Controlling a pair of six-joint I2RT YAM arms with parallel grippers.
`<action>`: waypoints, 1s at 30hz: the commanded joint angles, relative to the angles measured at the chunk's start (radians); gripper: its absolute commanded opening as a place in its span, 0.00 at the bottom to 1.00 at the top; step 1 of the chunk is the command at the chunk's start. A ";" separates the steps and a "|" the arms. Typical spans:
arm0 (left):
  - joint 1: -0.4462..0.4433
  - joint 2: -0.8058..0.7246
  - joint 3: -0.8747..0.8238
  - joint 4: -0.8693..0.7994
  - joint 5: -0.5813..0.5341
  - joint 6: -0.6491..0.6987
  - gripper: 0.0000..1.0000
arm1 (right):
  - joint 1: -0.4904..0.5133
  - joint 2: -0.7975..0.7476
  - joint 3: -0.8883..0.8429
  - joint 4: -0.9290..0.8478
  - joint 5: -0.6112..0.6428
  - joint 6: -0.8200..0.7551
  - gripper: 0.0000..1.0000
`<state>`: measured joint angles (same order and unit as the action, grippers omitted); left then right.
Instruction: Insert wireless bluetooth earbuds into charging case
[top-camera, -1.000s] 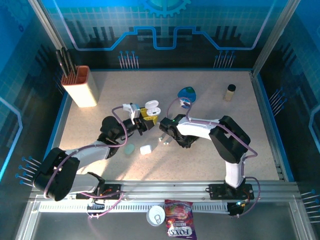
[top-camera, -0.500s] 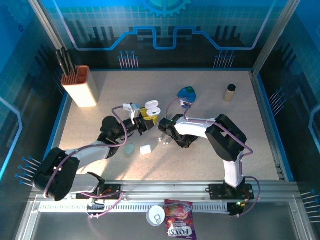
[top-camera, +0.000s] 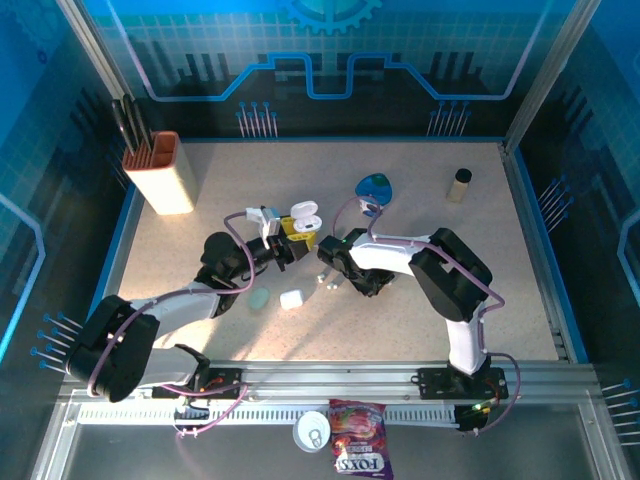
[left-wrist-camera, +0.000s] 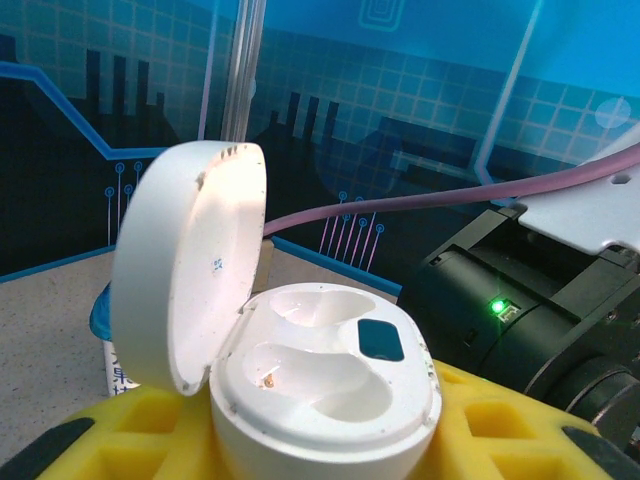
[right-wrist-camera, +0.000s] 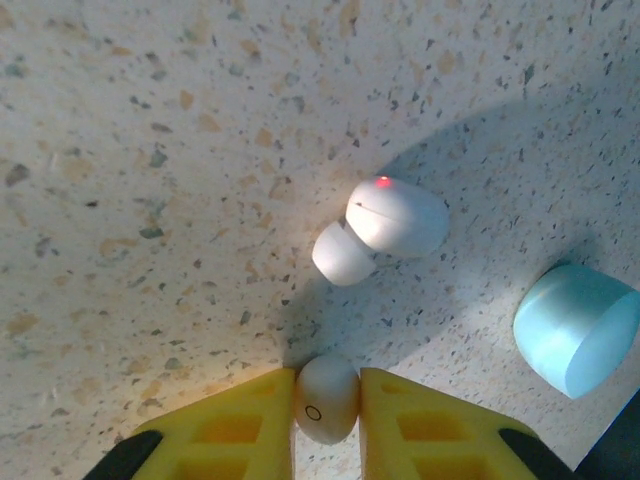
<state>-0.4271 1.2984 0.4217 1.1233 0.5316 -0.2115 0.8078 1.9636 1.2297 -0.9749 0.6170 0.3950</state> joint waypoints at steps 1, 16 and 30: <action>0.004 0.000 -0.008 0.015 0.024 -0.008 0.39 | -0.016 -0.010 -0.015 0.008 -0.034 0.014 0.20; -0.024 0.005 0.007 -0.089 0.007 0.082 0.37 | -0.294 -0.516 -0.344 0.311 -0.541 0.155 0.21; -0.153 0.053 0.022 -0.211 -0.015 0.233 0.38 | -0.563 -0.768 -0.595 0.534 -1.035 0.265 0.21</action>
<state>-0.5709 1.3266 0.4236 0.9096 0.5194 -0.0162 0.2733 1.2274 0.6613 -0.4946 -0.2943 0.6147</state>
